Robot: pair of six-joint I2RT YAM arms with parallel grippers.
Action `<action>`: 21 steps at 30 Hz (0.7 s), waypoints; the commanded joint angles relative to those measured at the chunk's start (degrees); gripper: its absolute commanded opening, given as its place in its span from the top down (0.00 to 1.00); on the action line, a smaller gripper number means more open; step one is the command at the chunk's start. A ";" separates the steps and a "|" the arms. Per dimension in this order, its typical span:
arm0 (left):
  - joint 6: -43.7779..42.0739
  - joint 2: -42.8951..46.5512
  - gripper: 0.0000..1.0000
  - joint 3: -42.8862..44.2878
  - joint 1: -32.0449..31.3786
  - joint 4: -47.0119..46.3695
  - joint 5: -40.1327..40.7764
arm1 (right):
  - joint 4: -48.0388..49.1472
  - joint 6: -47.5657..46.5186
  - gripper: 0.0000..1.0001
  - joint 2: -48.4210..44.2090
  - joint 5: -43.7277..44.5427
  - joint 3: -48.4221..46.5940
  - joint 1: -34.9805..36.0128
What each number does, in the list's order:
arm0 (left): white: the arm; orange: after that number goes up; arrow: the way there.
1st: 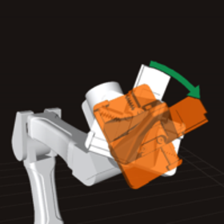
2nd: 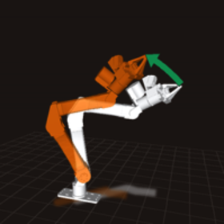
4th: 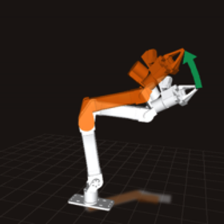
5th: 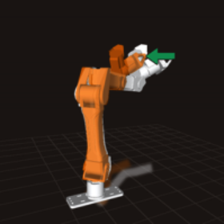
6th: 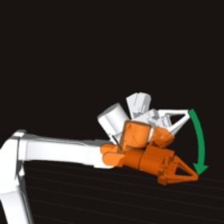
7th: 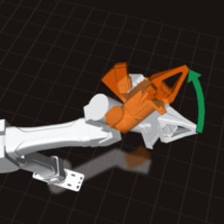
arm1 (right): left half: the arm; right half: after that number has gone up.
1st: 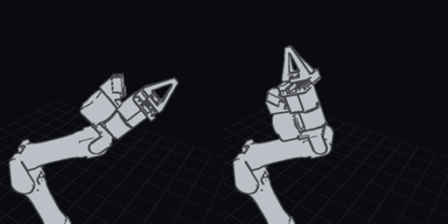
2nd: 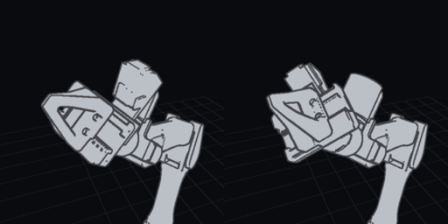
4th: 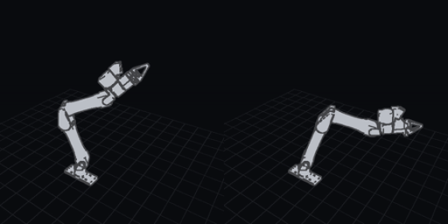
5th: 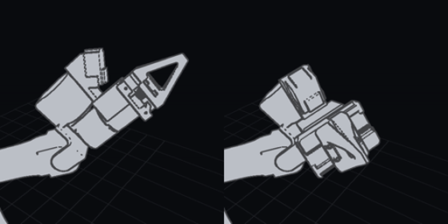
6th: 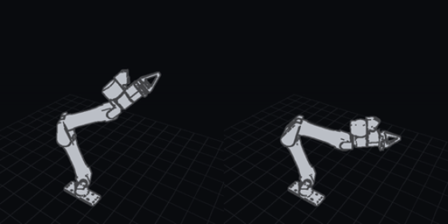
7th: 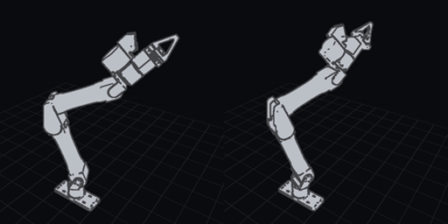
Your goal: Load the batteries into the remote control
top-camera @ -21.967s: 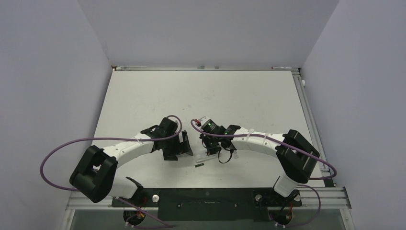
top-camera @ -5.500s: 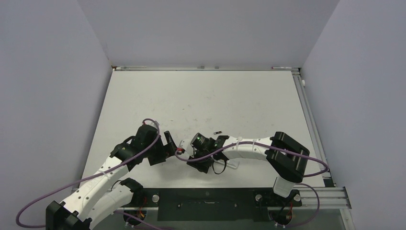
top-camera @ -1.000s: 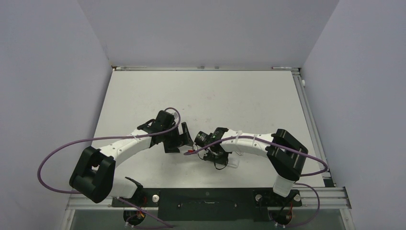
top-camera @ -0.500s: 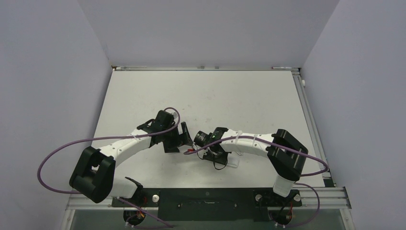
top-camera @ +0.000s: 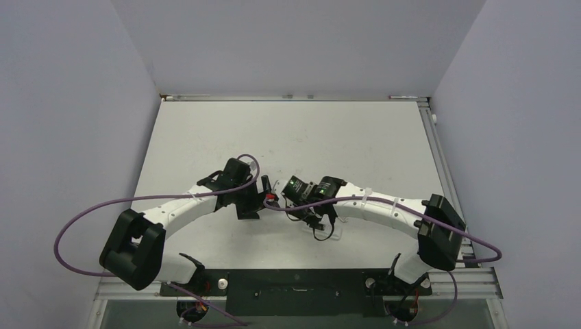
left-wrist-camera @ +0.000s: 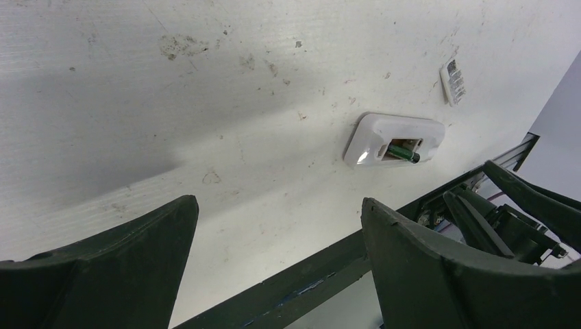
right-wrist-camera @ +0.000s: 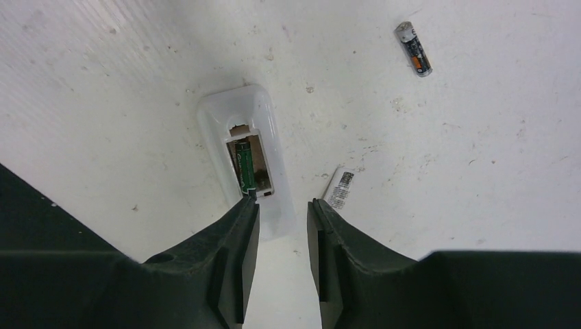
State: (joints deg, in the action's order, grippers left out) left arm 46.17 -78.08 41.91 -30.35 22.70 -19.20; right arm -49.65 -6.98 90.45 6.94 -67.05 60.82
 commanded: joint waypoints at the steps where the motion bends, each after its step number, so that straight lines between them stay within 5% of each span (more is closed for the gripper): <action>1: -0.23 -0.90 0.14 1.49 -0.87 -3.20 -1.34 | 4.34 7.78 0.68 -4.79 0.22 0.22 -1.31; 10: 2.25 -5.88 0.14 3.42 -6.22 -5.98 -0.80 | 10.83 27.80 0.80 -8.24 0.08 7.97 -4.21; 15: 3.25 -8.40 0.14 4.48 -8.19 -6.50 -0.59 | 15.83 32.06 0.78 -8.96 0.70 12.94 -5.24; 21: 3.83 -7.20 0.14 3.37 -8.50 -5.67 0.75 | 20.81 34.44 0.91 -5.35 3.27 14.40 -8.05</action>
State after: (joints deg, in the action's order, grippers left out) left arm 49.17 -86.43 43.99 -38.63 18.68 -19.49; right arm -35.55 23.64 83.74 7.07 -52.75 54.65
